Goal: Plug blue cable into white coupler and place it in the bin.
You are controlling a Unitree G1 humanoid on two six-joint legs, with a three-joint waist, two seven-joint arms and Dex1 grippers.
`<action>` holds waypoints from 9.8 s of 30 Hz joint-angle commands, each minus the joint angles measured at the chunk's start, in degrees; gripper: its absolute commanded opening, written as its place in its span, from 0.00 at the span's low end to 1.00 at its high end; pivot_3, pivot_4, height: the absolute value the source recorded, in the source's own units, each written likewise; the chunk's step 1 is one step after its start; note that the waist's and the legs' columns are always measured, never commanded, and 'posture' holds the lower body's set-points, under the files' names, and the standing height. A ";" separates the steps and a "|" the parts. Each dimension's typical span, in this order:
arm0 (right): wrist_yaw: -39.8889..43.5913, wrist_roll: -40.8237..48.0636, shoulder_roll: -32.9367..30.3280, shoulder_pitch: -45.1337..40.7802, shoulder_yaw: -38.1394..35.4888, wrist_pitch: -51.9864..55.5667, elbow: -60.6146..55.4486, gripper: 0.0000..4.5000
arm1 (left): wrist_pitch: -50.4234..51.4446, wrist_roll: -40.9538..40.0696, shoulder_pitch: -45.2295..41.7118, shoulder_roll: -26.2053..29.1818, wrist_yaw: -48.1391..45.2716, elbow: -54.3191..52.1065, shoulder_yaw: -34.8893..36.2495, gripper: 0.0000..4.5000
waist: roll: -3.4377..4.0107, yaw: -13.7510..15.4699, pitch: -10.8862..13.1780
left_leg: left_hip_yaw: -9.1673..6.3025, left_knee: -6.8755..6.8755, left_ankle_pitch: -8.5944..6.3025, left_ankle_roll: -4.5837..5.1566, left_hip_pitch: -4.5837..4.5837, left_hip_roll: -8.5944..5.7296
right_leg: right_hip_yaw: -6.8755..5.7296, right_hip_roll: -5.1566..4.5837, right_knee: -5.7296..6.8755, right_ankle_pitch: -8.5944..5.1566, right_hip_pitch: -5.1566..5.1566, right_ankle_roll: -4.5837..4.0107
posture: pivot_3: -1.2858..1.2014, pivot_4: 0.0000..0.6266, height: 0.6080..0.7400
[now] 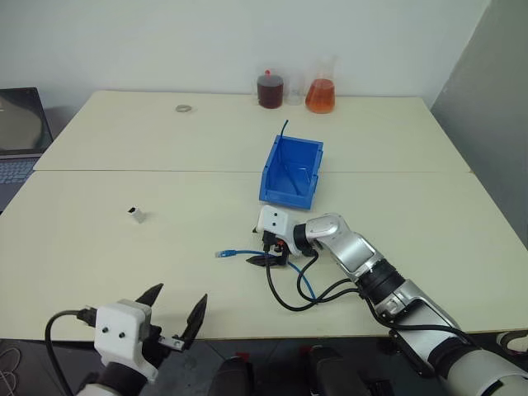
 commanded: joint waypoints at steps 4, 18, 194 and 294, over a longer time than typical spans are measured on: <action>10.40 22.30 -11.22 2.10 -14.91 25.89 -27.51 0.99 | 6.01 -8.29 -16.00 19.52 -15.17 13.54 4.87 1.00 | 0.16 0.89 0.10 | -0.14 0.05 0.01 0.00 -0.05 -0.01 | -0.18 -0.03 0.06 0.01 -0.03 -0.01 | 0.52 0.24 1.00; 10.85 30.34 -27.10 8.20 -20.68 31.19 -37.02 0.99 | -15.69 4.85 -56.15 27.45 -47.21 63.19 -18.89 1.00 | 0.26 0.83 0.12 | 0.06 0.00 0.00 0.00 -0.29 -0.11 | -0.15 0.14 0.08 0.07 -0.33 -0.10 | 0.52 0.24 1.00; -23.45 70.85 -16.66 -2.56 -35.40 46.71 -19.44 0.04 | 5.41 11.37 -71.21 -14.15 55.51 57.69 6.42 0.99 | 0.16 1.51 0.13 | -0.06 0.81 -0.02 0.08 -1.15 -0.14 | 0.00 -0.11 -0.17 0.59 -0.45 0.60 | 0.52 0.24 1.00; 12.35 10.20 -17.37 9.69 -4.83 -8.73 -14.92 0.04 | -27.13 9.88 -69.80 6.35 -44.91 69.90 -34.28 0.17 | 0.26 1.40 0.14 | -0.02 0.92 -0.01 0.08 -0.97 -0.15 | -0.02 -0.01 0.06 0.56 -0.44 0.51 | 0.52 0.24 1.00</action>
